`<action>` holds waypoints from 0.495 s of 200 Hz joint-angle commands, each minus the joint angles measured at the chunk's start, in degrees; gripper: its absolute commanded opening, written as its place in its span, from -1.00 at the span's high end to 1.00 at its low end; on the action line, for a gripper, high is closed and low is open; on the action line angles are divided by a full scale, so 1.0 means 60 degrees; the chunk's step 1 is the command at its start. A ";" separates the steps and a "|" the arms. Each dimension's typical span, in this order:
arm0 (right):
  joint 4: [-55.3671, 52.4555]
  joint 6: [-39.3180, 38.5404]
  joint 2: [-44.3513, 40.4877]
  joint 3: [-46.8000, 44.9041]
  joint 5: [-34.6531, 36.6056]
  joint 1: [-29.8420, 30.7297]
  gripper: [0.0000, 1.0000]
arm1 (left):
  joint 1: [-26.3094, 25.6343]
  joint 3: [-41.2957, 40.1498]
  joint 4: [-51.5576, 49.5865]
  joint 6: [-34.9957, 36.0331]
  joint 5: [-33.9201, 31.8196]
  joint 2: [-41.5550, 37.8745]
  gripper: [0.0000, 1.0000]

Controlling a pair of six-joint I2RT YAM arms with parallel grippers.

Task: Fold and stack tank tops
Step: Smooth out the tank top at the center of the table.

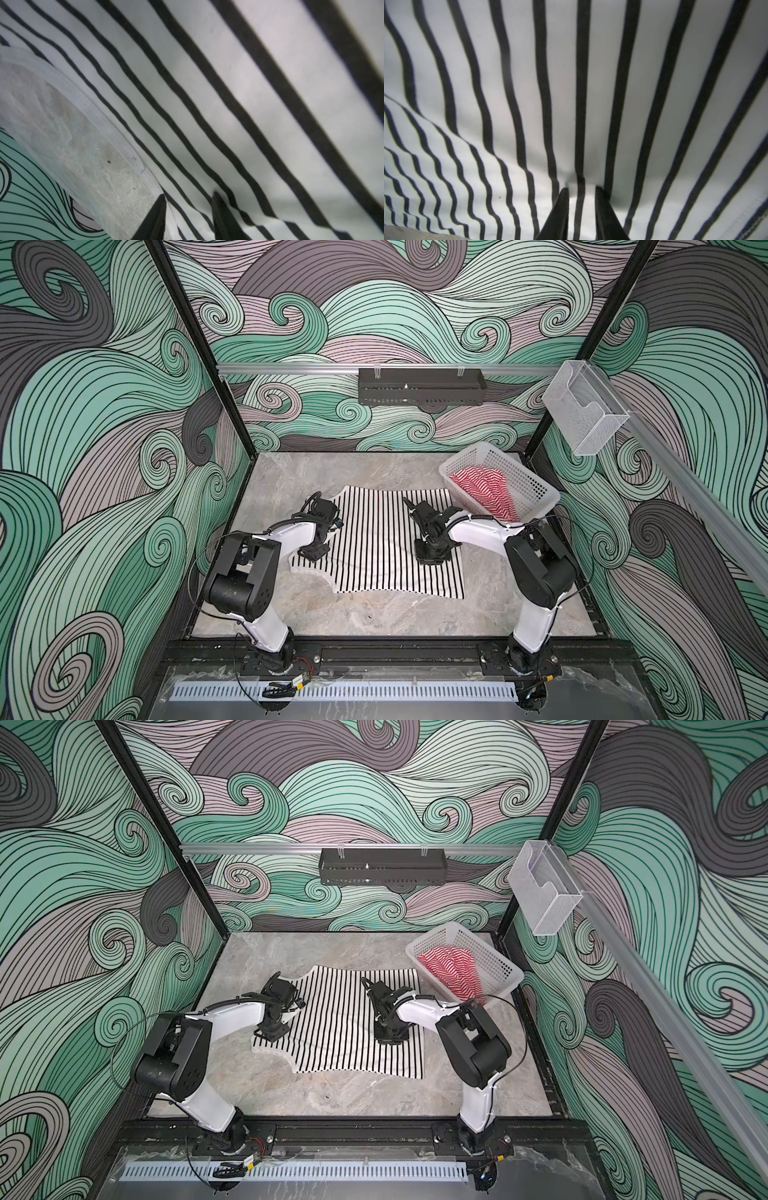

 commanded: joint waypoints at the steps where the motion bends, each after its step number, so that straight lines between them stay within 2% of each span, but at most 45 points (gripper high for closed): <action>1: -0.0459 -0.0320 -0.0334 0.0361 0.0401 -0.0142 0.48 | 0.0049 -0.0460 -0.0078 0.0225 -0.0039 0.0004 0.19; 31: -0.1258 -0.1054 -0.0926 0.0693 0.1775 -0.0291 0.45 | 0.0050 -0.0552 0.0056 0.0399 -0.0439 -0.0057 0.20; 43: -0.1339 -0.1376 -0.1200 0.0729 0.2154 -0.0459 0.37 | 0.0067 -0.0386 -0.0028 0.0297 -0.0394 -0.0224 0.20; 99: -0.0645 -0.2396 -0.1341 0.0537 0.2370 -0.1248 0.28 | 0.0056 0.1877 -0.0891 -0.1671 0.1572 -0.0831 0.14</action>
